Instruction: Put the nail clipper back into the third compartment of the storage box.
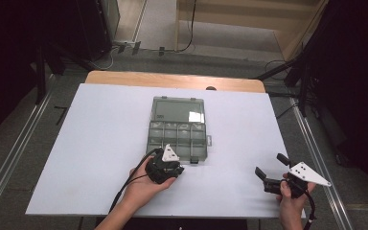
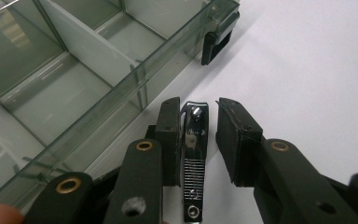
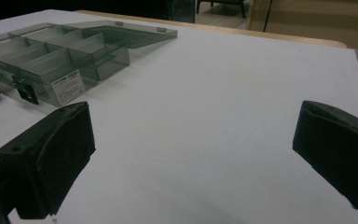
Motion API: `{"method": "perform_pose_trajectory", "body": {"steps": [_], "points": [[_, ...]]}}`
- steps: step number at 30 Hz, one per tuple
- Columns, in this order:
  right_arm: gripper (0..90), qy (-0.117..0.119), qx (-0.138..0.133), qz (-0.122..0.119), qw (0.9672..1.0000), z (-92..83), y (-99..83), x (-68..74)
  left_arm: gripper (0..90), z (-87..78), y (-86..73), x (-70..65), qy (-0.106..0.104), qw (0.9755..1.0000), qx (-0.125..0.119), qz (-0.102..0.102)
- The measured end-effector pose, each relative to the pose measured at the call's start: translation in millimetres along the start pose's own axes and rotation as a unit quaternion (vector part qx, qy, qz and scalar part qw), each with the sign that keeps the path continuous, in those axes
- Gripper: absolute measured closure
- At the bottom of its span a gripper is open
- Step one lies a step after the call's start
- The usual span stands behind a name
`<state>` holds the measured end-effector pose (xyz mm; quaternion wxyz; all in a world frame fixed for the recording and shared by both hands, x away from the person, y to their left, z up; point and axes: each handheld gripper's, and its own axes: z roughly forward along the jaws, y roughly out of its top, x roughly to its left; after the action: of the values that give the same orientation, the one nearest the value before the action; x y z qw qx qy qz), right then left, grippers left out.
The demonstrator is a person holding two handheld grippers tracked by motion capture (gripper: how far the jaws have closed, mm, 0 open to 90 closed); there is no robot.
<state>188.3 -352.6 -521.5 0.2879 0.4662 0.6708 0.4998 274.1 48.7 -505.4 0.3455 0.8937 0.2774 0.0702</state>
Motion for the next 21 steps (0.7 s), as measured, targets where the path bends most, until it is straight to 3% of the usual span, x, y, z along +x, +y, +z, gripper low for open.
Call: {"method": "perform_pose_trajectory", "body": {"steps": [10,21], "points": [[0.0,-0.001,0.004,-0.003,1.0000,0.8,0.0,0.8,78.5,0.8,-0.7,0.2,0.008,0.9999,0.001,0.008],[0.0,-0.002,0.002,-0.006,1.0000,0.8,-0.1,0.9,79.3,-0.2,-0.2,0.3,0.007,0.9999,0.001,0.014]]}}
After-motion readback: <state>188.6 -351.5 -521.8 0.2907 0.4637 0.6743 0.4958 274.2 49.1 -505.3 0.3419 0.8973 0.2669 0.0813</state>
